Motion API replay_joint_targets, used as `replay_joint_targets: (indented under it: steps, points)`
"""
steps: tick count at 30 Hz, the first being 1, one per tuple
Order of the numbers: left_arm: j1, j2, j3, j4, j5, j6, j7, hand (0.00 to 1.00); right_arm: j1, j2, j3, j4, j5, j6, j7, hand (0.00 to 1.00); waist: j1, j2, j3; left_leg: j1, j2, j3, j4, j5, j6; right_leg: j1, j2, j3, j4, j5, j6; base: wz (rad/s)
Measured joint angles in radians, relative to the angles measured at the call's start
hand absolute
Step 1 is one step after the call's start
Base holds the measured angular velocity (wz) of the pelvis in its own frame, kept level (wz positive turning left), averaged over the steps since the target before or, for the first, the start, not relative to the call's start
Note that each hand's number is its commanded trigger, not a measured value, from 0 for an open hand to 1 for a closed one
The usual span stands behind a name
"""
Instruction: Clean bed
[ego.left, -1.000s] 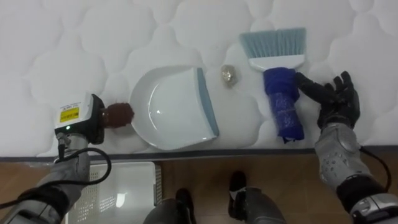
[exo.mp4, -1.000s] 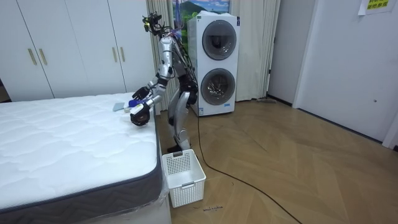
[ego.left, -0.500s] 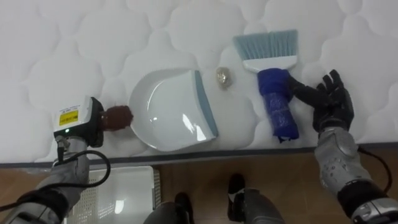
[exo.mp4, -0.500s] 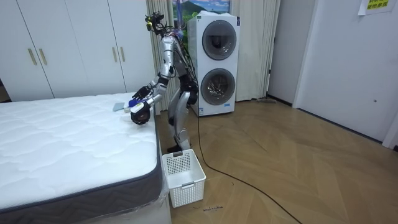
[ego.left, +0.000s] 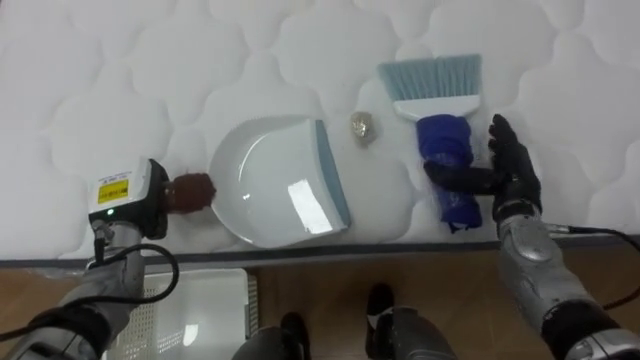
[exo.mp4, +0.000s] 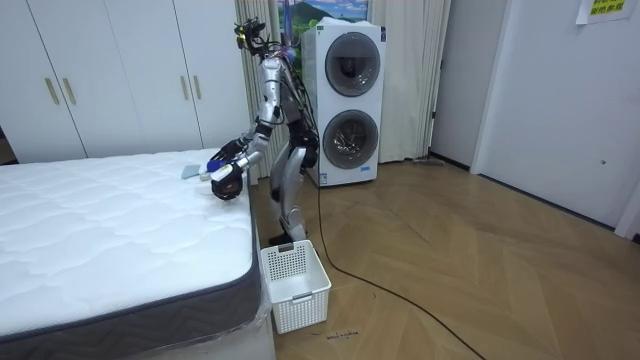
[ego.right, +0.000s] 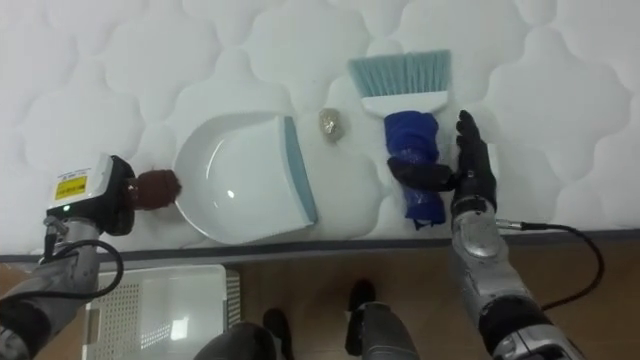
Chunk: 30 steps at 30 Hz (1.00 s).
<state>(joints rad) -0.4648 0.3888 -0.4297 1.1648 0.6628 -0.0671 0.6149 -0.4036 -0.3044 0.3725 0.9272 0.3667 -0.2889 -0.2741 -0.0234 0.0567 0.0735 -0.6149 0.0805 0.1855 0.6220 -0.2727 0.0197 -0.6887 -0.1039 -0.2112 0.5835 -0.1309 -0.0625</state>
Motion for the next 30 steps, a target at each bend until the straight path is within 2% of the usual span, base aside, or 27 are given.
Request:
replay_joint_targets:
  steps: [6,14,15,16,17,25,30]
  points:
    - [0.004,-0.013,-0.002,-0.001,-0.004,0.019,0.000,1.00,0.001,-0.001,0.041,0.011,-0.177,0.043,-0.044,0.00,0.001,0.000,0.0000,0.001,0.003,-0.003,0.000,0.000,0.000,0.008,0.001,-0.009,-0.011,0.001,-0.001,0.00]
    - [0.003,-0.013,-0.005,-0.006,-0.003,0.024,0.000,1.00,-0.006,-0.001,0.066,0.032,-0.310,0.085,-0.078,0.00,0.003,0.000,0.0001,-0.004,0.008,-0.009,0.001,0.000,-0.001,0.012,0.001,-0.016,-0.014,0.001,-0.001,0.02]
    - [0.002,-0.014,-0.005,-0.006,-0.002,0.025,0.000,1.00,-0.012,0.000,0.067,0.040,-0.334,0.091,-0.080,0.24,0.004,0.000,0.0003,-0.004,0.008,-0.009,0.002,0.000,-0.001,0.012,0.001,-0.016,-0.014,0.001,-0.001,0.00]
    - [0.001,-0.014,-0.005,-0.006,-0.002,0.025,0.000,1.00,-0.013,0.001,0.067,0.041,-0.338,0.094,-0.081,0.81,0.005,0.001,0.0003,-0.004,0.008,-0.009,0.002,0.000,-0.001,0.012,0.002,-0.016,-0.013,0.001,-0.001,0.00]
    - [0.001,-0.015,-0.005,-0.006,-0.002,0.025,0.000,1.00,-0.013,0.002,0.068,0.043,-0.340,0.096,-0.086,1.00,0.006,0.001,0.0004,-0.004,0.008,-0.009,0.002,0.000,-0.001,0.012,0.002,-0.016,-0.013,0.001,-0.001,0.00]
    - [-0.001,-0.025,-0.025,-0.005,-0.043,0.054,-0.019,1.00,-0.109,-0.004,0.068,0.187,-0.410,0.125,-0.143,1.00,0.005,0.006,0.0035,0.000,0.010,-0.013,-0.013,0.003,-0.006,0.020,0.003,-0.031,-0.032,0.003,-0.006,0.03]
    - [-0.002,-0.033,-0.026,-0.003,-0.045,0.069,-0.021,1.00,-0.134,-0.009,0.068,0.212,-0.480,0.176,-0.198,1.00,0.008,0.009,0.0057,-0.003,0.012,-0.039,-0.023,0.011,-0.018,0.031,0.017,-0.041,-0.045,0.002,-0.011,0.07]
